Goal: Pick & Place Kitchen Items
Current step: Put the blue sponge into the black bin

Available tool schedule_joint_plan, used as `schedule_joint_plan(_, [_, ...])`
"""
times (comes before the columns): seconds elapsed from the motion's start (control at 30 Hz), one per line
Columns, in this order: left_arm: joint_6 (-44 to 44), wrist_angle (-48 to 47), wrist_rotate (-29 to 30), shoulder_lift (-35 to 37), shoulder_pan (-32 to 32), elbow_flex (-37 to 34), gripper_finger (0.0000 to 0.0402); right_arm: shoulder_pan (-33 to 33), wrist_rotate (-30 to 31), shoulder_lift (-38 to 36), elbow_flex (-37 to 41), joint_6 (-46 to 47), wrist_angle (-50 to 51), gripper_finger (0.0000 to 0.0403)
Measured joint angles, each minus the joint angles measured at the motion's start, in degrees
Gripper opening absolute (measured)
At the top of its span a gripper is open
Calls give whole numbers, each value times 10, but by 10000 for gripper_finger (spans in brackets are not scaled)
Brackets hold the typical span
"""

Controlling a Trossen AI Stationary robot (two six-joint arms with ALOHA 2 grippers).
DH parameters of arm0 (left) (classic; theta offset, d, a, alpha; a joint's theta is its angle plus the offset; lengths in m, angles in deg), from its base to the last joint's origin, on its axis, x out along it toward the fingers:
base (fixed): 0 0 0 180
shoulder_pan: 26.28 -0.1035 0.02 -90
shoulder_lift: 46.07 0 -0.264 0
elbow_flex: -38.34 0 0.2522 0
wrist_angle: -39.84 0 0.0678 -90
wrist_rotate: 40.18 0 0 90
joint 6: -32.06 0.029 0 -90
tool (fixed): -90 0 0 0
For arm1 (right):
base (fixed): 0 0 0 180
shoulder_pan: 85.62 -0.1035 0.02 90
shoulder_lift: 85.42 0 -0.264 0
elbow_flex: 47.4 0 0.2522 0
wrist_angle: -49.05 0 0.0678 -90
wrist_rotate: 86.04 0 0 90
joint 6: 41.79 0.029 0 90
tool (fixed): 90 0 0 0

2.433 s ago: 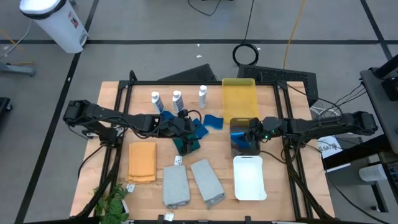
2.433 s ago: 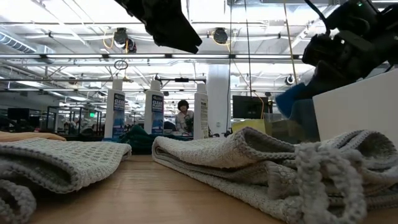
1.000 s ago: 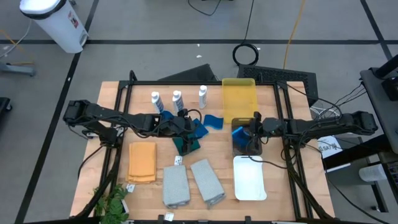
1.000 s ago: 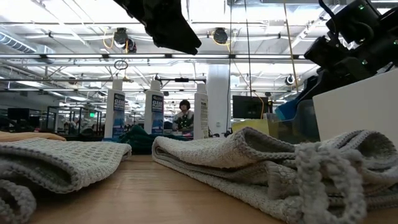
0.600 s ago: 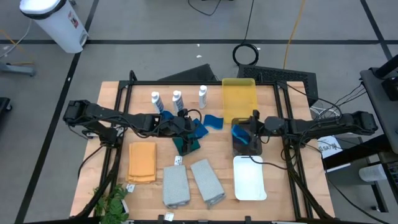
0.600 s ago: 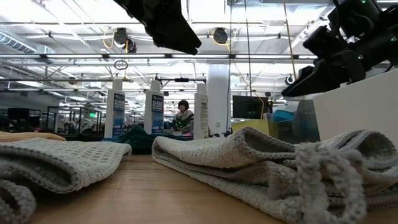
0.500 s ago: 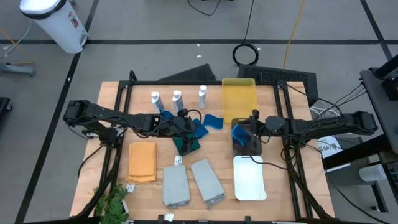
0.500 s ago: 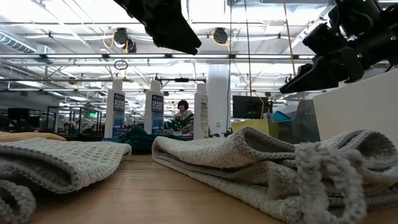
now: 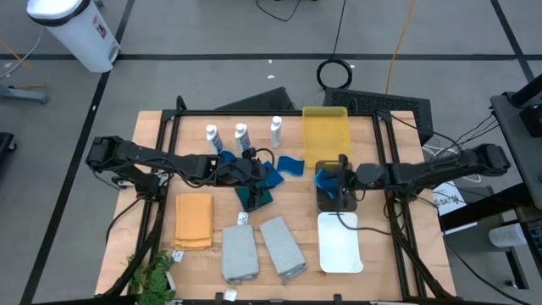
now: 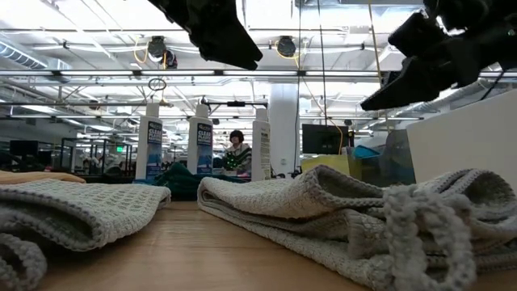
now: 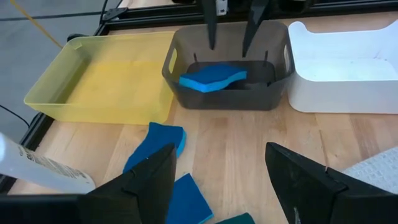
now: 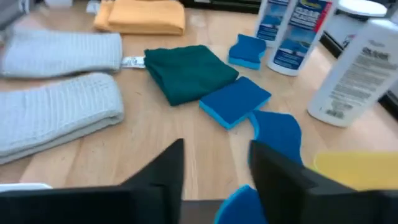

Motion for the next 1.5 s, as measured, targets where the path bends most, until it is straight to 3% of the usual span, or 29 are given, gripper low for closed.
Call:
schedule_joint_plan(0.17, [-2, 0, 0, 0, -6, 0, 251, -25, 1, 82, -78, -7, 95, 12])
schedule_joint_plan(0.43, [-16, -2, -1, 0, -6, 0, 250, -1, 45, 176, -100, -3, 161, 2])
schedule_joint_plan(0.6, [-17, -3, -1, 0, -6, 0, 251, 8, 144, 171, -100, -8, 162, 3])
schedule_joint_plan(0.73, [-15, -3, -1, 0, -6, 0, 251, 9, 180, 158, -100, -18, 165, 2])
schedule_joint_plan(1.13, [-16, -6, 0, 0, -6, 0, 251, 9, 174, 131, -100, -5, 203, 2])
schedule_joint_plan(1.33, [-19, -6, 0, 0, -6, 0, 251, 28, 76, 135, -83, 17, 223, 1])
schedule_joint_plan(1.5, [-22, -6, 0, 0, -6, 0, 251, 45, 54, 139, -49, 18, 183, 1])
